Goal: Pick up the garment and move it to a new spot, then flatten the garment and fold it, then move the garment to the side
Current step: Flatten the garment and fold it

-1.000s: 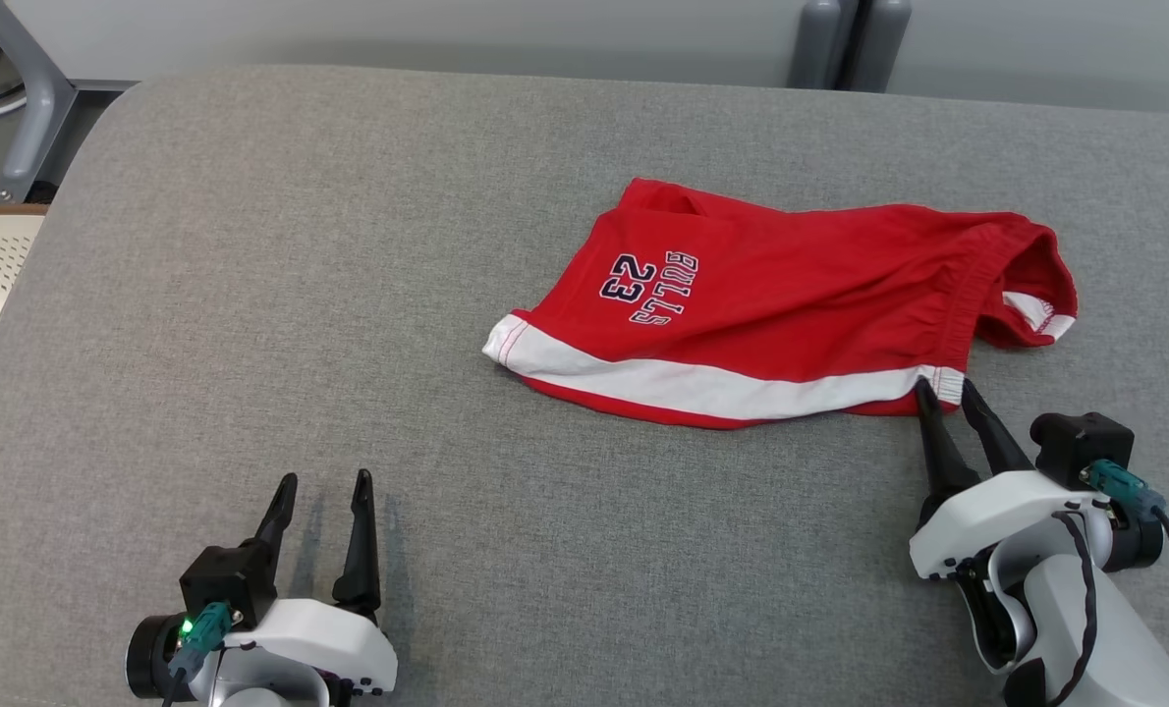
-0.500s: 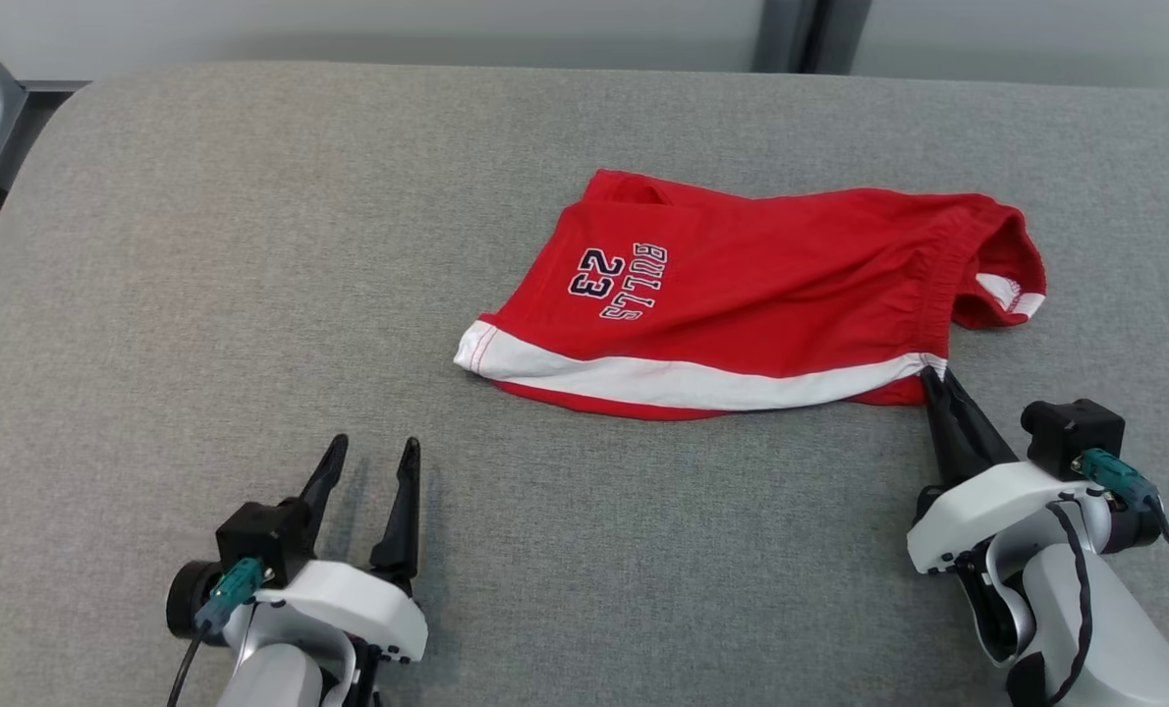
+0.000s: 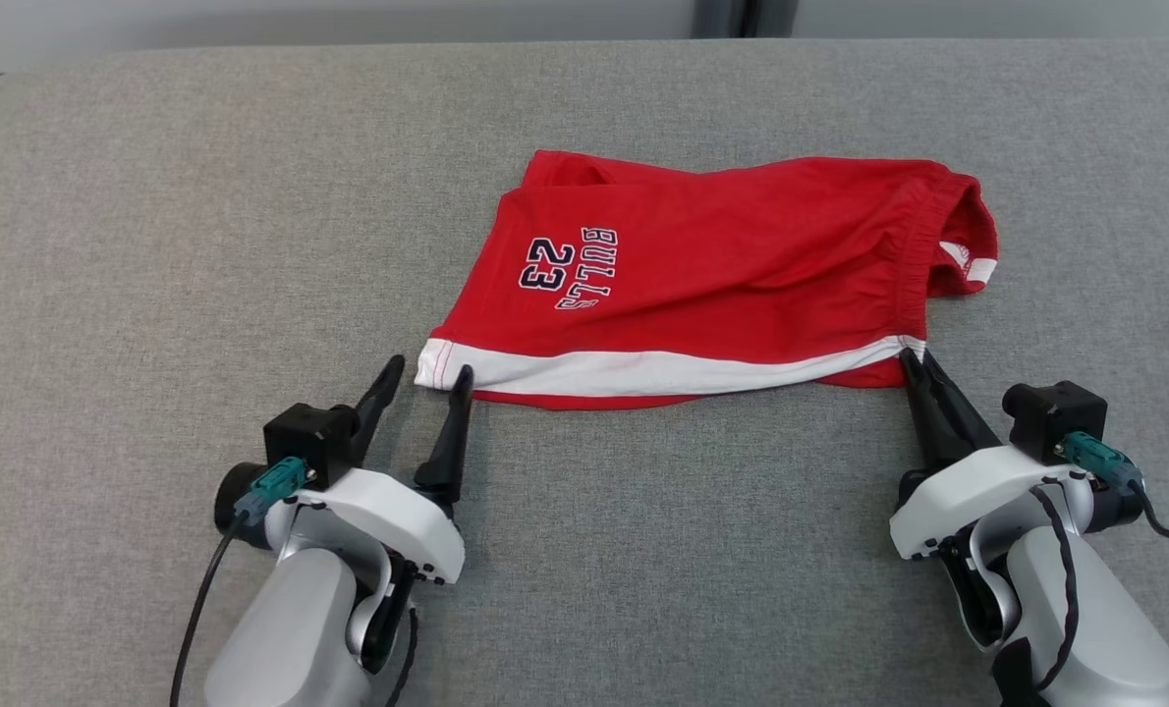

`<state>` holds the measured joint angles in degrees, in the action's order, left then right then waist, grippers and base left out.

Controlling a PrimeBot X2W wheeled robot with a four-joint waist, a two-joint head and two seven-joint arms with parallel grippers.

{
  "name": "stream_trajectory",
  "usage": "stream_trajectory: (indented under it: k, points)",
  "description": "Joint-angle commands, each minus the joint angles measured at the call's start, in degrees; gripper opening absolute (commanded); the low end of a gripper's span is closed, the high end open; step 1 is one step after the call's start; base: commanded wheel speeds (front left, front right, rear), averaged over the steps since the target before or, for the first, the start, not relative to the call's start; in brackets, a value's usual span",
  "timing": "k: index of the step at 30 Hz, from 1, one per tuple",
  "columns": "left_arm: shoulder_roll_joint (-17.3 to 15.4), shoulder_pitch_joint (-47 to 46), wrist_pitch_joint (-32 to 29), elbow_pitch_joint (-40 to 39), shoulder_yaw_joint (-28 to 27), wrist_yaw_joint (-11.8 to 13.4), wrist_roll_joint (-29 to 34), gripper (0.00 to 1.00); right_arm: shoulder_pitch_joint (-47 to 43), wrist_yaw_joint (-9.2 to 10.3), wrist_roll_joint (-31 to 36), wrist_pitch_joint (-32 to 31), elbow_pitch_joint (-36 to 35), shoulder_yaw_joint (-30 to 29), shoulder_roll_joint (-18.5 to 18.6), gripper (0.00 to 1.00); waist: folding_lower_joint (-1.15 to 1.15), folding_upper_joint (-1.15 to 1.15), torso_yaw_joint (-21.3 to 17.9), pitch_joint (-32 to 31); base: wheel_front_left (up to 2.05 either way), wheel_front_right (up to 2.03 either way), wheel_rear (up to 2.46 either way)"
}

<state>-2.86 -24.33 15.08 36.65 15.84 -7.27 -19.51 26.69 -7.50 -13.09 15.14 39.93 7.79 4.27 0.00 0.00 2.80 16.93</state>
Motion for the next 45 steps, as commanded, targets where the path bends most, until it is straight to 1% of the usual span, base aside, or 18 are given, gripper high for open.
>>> stream_trajectory:
  k: [1,7,14,15,16,17,19,20,21,22,25,27,36,39,40,42,45]
  points:
    - [-0.1,-1.1,0.1,0.3,1.3,-0.3,-0.9,1.0,0.7,0.02,0.0,0.0,-0.1,-0.1,0.3,0.0,0.0,0.0,-0.2,0.2,0.0,0.0,0.0]
    - [-1.4,-2.4,0.1,1.4,4.8,-0.2,-5.3,1.0,0.7,0.02,0.3,0.0,-0.3,0.0,0.2,0.0,0.0,0.0,-0.5,0.5,0.0,0.0,0.0]
    - [-2.0,-2.3,0.1,1.2,6.0,-0.2,-6.8,1.0,0.7,0.02,0.5,0.0,-0.7,-0.2,0.4,0.0,0.0,0.0,-0.7,0.7,0.0,0.0,0.0]
    - [-2.0,-2.4,0.1,1.4,6.1,-0.2,-6.9,0.95,0.7,0.02,0.5,0.0,-0.7,-0.1,0.4,0.0,0.0,0.0,-0.7,0.7,0.0,0.0,0.0]
    - [-2.1,-2.4,0.1,1.6,6.2,-0.2,-6.9,0.82,0.8,0.02,0.5,0.0,-0.8,-0.1,0.4,0.0,0.0,0.0,-0.7,0.8,0.0,0.0,0.0]
    - [-2.1,-2.5,0.1,2.0,6.2,-0.2,-7.0,0.8,0.8,0.02,0.5,0.0,-0.8,-0.1,0.4,0.0,0.0,0.0,-0.7,0.8,0.0,0.0,0.0]
    - [-2.1,-2.7,0.1,2.5,6.2,-0.2,-7.2,0.85,0.9,0.02,0.5,0.0,-0.8,0.1,0.3,0.0,0.0,0.0,-0.9,0.9,0.0,0.0,0.0]
    - [-2.1,-2.8,0.1,2.7,6.3,-0.2,-7.2,0.74,1.0,0.02,0.5,0.0,-0.8,0.1,0.3,0.0,0.0,0.0,-0.9,1.0,0.0,0.0,0.0]
    - [-2.2,-3.0,0.1,2.5,6.5,-0.2,-7.2,0.48,1.0,0.02,0.4,0.0,-0.9,0.2,0.2,0.0,0.0,0.0,-1.0,1.0,0.0,0.0,0.0]
    - [-2.1,-3.2,0.1,1.6,7.0,-0.2,-7.1,0.01,1.1,0.02,0.4,0.0,-0.9,0.1,0.2,0.0,0.0,0.0,-1.0,1.1,0.0,0.0,0.0]
    - [-2.9,-2.9,0.1,0.1,7.5,-0.2,-6.6,0.0,1.1,0.02,0.4,0.0,-1.3,0.0,0.2,0.0,0.0,0.0,-1.1,1.2,0.0,0.0,0.0]
    - [-3.1,-2.2,0.1,-2.1,6.2,-0.2,-5.9,0.0,1.0,0.02,0.1,0.0,-2.7,-1.3,0.4,0.0,0.0,0.0,-0.9,0.8,0.0,0.0,0.0]
    - [-3.6,-1.5,0.1,-9.8,2.0,-0.2,-3.7,0.0,0.5,0.02,-1.0,0.0,-8.5,-2.4,0.9,0.0,0.0,0.0,-0.8,-4.0,0.0,0.0,0.0]
    - [-4.3,-2.3,0.1,-13.2,0.2,-0.2,-2.6,0.0,1.2,0.02,-1.9,0.0,-11.0,-1.3,1.2,0.0,0.0,0.0,-1.0,-6.7,0.0,0.0,0.0]
    - [-5.1,-3.1,0.1,-15.4,-0.8,-0.2,-1.7,0.0,2.0,0.02,-2.5,0.0,-12.2,0.0,1.9,0.0,0.0,0.0,-1.2,-8.5,0.0,0.0,0.0]
    - [-5.4,-3.5,0.1,-16.5,-1.1,-0.2,-1.4,0.0,2.5,0.02,-3.2,0.0,-13.0,0.4,2.3,0.0,0.0,0.0,-1.3,-9.4,0.0,0.0,0.0]
    - [-7.1,-5.0,0.1,-18.5,-1.9,-0.2,-0.1,0.0,4.1,0.02,-4.8,0.0,-15.0,1.7,3.6,0.0,0.0,0.0,-1.6,-11.7,0.0,0.0,0.0]
